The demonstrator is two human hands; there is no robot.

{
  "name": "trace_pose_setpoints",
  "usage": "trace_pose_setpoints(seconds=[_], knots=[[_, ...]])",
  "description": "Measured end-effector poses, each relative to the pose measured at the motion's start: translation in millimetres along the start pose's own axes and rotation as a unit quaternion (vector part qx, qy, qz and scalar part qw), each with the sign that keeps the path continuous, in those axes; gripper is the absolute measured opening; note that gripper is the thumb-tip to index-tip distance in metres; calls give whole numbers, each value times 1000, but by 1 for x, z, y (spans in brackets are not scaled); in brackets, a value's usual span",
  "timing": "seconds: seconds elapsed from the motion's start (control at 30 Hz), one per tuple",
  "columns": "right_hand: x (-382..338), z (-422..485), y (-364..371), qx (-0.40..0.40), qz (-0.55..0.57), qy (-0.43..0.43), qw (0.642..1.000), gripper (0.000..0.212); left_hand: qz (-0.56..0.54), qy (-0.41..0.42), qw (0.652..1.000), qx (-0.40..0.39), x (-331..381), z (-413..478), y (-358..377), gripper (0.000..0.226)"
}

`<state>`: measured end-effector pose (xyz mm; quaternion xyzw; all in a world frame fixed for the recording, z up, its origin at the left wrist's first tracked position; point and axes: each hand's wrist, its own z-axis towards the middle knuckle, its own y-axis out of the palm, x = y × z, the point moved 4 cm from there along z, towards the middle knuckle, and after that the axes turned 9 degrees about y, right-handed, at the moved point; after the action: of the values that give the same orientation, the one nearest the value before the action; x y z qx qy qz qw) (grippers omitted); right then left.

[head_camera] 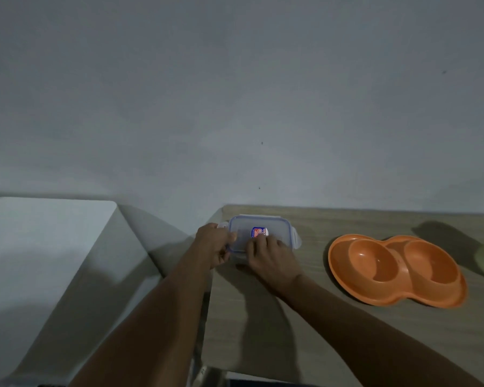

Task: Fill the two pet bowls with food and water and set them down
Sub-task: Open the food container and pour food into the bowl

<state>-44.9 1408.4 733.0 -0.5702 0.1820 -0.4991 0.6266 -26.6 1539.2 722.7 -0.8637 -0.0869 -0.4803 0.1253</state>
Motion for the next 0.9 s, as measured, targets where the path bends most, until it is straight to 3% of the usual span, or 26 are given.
trace_pose_setpoints(seconds=[0.1,0.2,0.53,0.73,0.8,0.9], knots=[[-14,4,6,-45,-53,-9,998,28,-8,-3,1000,-13,-1,2,0,20],[-21,7,2,-62,-109,-4,992,22,-6,4,1000,-13,-1,4,0,15],[-21,11,3,-81,-114,-49,989,21,-17,-4,999,-34,-7,15,-1,25],[-30,10,1,-82,-124,4,989,11,-23,1,999,-30,-14,25,-1,25],[-29,9,-1,-72,-137,18,988,24,-27,6,999,-28,-14,25,0,23],[-28,7,0,-96,-145,19,985,24,-29,6,999,-32,-14,25,-1,23]])
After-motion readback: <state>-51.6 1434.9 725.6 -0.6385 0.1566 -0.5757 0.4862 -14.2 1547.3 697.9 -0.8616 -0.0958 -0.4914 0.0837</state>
